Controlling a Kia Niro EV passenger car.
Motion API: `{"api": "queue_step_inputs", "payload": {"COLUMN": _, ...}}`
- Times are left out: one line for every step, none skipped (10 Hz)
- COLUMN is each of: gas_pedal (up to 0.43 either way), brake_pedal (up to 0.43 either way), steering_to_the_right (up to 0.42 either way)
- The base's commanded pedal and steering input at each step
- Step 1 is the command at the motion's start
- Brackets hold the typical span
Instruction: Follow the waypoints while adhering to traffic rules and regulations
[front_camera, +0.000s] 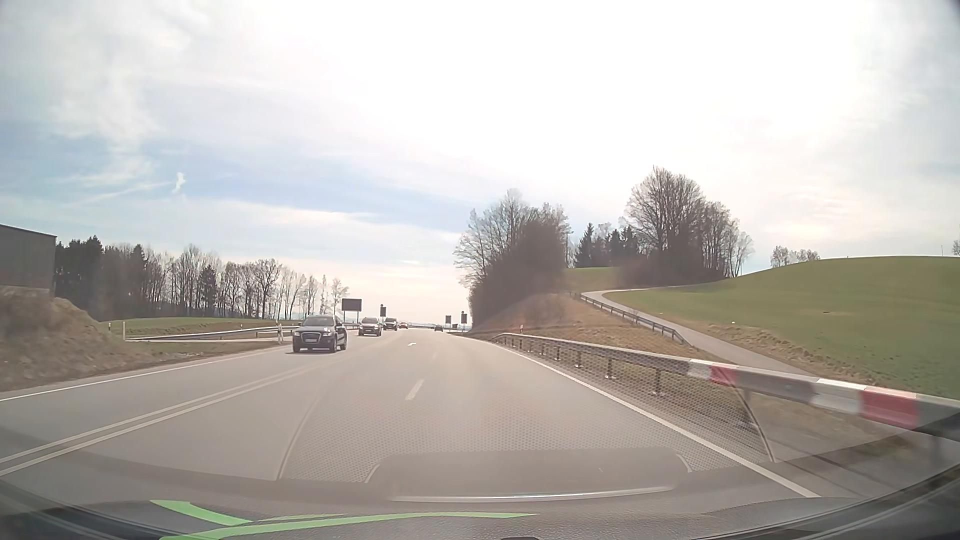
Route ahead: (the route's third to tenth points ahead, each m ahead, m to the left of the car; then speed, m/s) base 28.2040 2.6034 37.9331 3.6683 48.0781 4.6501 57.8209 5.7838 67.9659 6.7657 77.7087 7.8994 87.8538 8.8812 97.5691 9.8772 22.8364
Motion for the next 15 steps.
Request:
{"api": "queue_step_inputs", "payload": {"gas_pedal": 0.228, "brake_pedal": 0.000, "steering_to_the_right": -0.012}}
{"api": "queue_step_inputs", "payload": {"gas_pedal": 0.228, "brake_pedal": 0.000, "steering_to_the_right": -0.012}}
{"api": "queue_step_inputs", "payload": {"gas_pedal": 0.240, "brake_pedal": 0.000, "steering_to_the_right": -0.012}}
{"api": "queue_step_inputs", "payload": {"gas_pedal": 0.240, "brake_pedal": 0.000, "steering_to_the_right": -0.011}}
{"api": "queue_step_inputs", "payload": {"gas_pedal": 0.240, "brake_pedal": 0.000, "steering_to_the_right": -0.010}}
{"api": "queue_step_inputs", "payload": {"gas_pedal": 0.240, "brake_pedal": 0.000, "steering_to_the_right": -0.010}}
{"api": "queue_step_inputs", "payload": {"gas_pedal": 0.240, "brake_pedal": 0.000, "steering_to_the_right": -0.010}}
{"api": "queue_step_inputs", "payload": {"gas_pedal": 0.240, "brake_pedal": 0.000, "steering_to_the_right": -0.009}}
{"api": "queue_step_inputs", "payload": {"gas_pedal": 0.240, "brake_pedal": 0.000, "steering_to_the_right": -0.008}}
{"api": "queue_step_inputs", "payload": {"gas_pedal": 0.240, "brake_pedal": 0.000, "steering_to_the_right": -0.008}}
{"api": "queue_step_inputs", "payload": {"gas_pedal": 0.240, "brake_pedal": 0.000, "steering_to_the_right": -0.007}}
{"api": "queue_step_inputs", "payload": {"gas_pedal": 0.240, "brake_pedal": 0.000, "steering_to_the_right": -0.006}}
{"api": "queue_step_inputs", "payload": {"gas_pedal": 0.240, "brake_pedal": 0.000, "steering_to_the_right": -0.006}}
{"api": "queue_step_inputs", "payload": {"gas_pedal": 0.240, "brake_pedal": 0.000, "steering_to_the_right": -0.007}}
{"api": "queue_step_inputs", "payload": {"gas_pedal": 0.240, "brake_pedal": 0.000, "steering_to_the_right": -0.006}}
